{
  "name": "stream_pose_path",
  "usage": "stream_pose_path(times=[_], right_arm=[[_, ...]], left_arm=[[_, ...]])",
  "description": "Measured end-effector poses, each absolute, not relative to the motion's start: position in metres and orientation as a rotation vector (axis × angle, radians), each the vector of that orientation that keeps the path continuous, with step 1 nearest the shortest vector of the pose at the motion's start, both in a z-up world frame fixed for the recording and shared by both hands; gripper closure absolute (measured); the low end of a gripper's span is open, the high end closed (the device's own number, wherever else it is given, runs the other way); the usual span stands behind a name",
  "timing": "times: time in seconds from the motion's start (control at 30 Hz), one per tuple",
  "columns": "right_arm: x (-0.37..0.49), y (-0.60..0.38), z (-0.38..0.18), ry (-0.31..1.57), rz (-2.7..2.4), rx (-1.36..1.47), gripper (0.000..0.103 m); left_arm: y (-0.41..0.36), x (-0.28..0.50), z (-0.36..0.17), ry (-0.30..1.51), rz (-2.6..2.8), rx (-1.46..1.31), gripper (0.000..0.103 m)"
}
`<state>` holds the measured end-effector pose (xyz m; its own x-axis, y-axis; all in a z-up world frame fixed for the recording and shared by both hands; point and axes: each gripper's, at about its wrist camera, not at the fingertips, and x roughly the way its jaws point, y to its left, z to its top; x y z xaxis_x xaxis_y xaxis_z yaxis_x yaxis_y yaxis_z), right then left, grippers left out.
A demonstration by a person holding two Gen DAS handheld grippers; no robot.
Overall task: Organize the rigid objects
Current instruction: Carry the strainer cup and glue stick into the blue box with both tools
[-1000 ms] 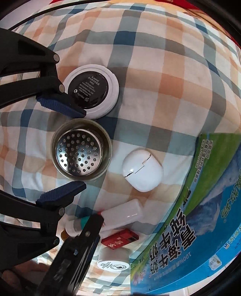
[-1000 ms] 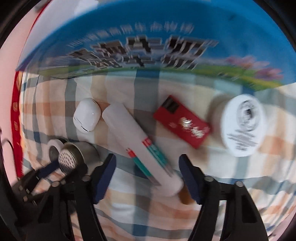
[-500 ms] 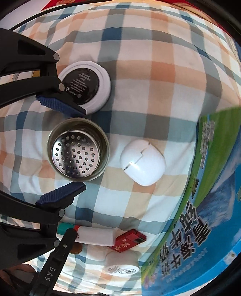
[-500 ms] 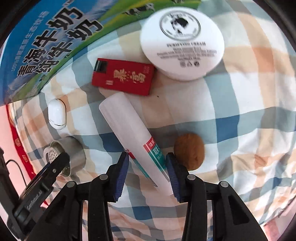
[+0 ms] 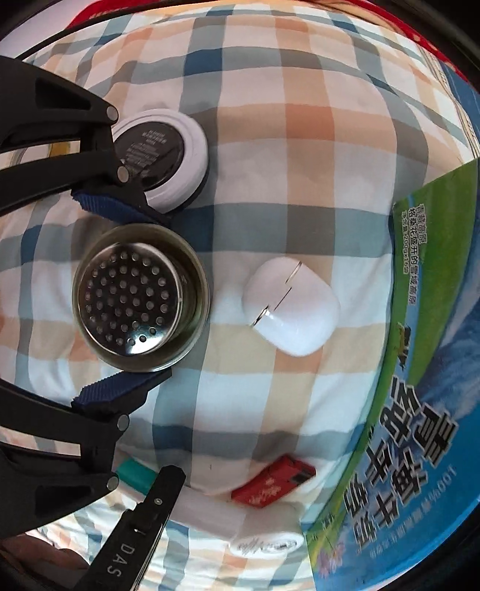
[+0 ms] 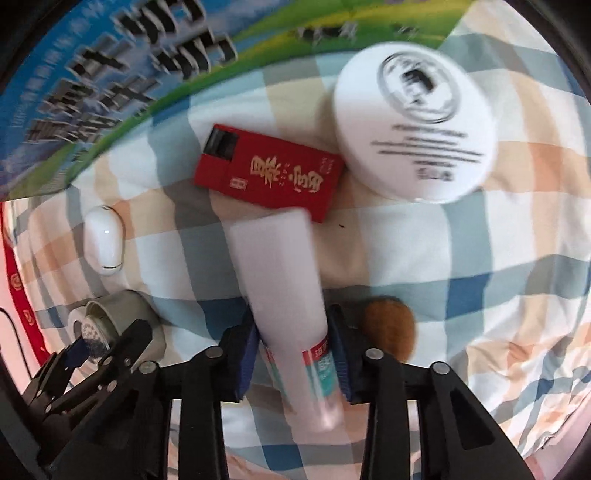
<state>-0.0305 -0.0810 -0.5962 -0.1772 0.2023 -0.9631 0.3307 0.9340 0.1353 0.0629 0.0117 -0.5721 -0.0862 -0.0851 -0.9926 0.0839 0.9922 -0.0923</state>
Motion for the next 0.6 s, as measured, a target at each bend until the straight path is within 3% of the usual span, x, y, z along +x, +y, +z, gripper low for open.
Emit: stream_pose_path(times=[0.6], right_arm=[[-0.028,-0.132,-0.485,1.542,-0.045,0.403,0.068]], left_arm=[[0.013,0.026,-0.494,1.506,-0.233,-0.024,0.034]])
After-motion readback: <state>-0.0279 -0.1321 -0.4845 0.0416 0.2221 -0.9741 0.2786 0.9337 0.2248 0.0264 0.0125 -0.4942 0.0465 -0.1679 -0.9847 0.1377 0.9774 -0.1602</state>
